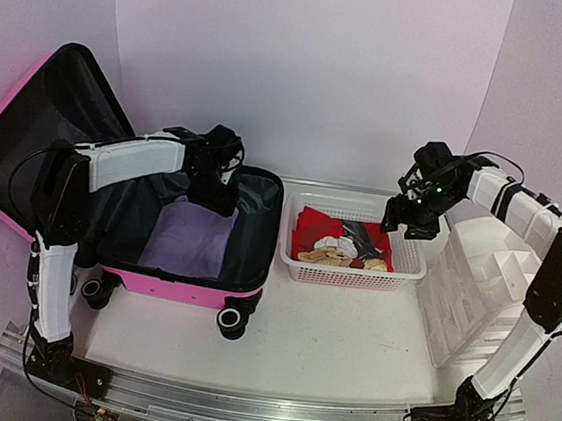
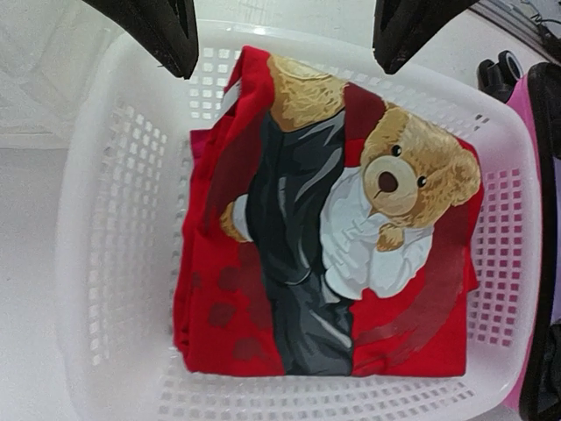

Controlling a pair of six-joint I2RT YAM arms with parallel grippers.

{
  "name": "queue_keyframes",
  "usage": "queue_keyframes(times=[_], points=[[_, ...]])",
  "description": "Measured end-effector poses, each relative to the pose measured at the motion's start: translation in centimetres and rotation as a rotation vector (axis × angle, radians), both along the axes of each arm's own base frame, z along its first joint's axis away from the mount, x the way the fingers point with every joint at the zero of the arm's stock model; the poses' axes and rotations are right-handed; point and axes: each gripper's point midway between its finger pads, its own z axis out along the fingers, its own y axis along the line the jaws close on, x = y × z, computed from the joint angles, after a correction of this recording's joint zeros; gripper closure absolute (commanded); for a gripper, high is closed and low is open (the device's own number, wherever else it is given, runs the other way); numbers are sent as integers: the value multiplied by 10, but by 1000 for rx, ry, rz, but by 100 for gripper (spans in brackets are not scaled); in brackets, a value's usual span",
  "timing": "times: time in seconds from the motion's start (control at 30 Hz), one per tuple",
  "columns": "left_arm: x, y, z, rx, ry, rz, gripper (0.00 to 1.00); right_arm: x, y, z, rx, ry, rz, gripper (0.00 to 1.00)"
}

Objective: Open, take out, and arrange the luggage

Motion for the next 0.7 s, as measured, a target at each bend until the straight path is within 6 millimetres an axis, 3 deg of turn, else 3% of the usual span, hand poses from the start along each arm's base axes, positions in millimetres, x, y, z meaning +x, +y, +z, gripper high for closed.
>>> queue_keyframes(times=[0.17,0.43,0.7], points=[[29,-13,-22,43,2,16,37,-8,21,1,62,18,44,28],[59,-22,-55,101,-9,41,37,-16,43,4,107,25,93,28],[71,-18,-71,168,-28,46,47,-17,60,7,115,19,125,27]])
